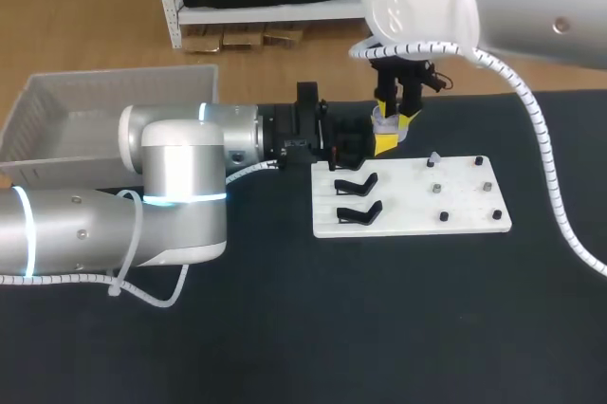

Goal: Pick up each earbud case from the left stands, insert the matching earbuds, close the lid, and place the case in the box.

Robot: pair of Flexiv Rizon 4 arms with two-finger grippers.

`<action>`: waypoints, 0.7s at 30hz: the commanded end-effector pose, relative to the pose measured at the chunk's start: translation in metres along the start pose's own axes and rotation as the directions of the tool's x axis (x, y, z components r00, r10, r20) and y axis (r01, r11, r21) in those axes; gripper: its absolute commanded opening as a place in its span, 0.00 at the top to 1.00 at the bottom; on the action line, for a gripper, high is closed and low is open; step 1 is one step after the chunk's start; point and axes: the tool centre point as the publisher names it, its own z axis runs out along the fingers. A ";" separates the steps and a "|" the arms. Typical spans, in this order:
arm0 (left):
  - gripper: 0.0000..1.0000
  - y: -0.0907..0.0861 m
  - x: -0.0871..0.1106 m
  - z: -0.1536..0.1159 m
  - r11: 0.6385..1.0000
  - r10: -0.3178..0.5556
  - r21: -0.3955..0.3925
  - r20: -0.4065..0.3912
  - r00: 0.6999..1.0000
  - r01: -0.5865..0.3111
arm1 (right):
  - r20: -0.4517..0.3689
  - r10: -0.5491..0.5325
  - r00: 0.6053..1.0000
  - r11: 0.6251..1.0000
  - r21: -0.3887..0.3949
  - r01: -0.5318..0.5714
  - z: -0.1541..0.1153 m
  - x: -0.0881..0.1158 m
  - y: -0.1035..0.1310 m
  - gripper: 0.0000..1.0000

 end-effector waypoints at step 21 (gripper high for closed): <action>1.00 0.000 0.001 0.000 1.000 0.002 -0.001 0.003 1.000 -0.002 | 0.171 -0.445 0.879 0.829 -0.293 0.477 -0.042 -0.015 -0.061 0.00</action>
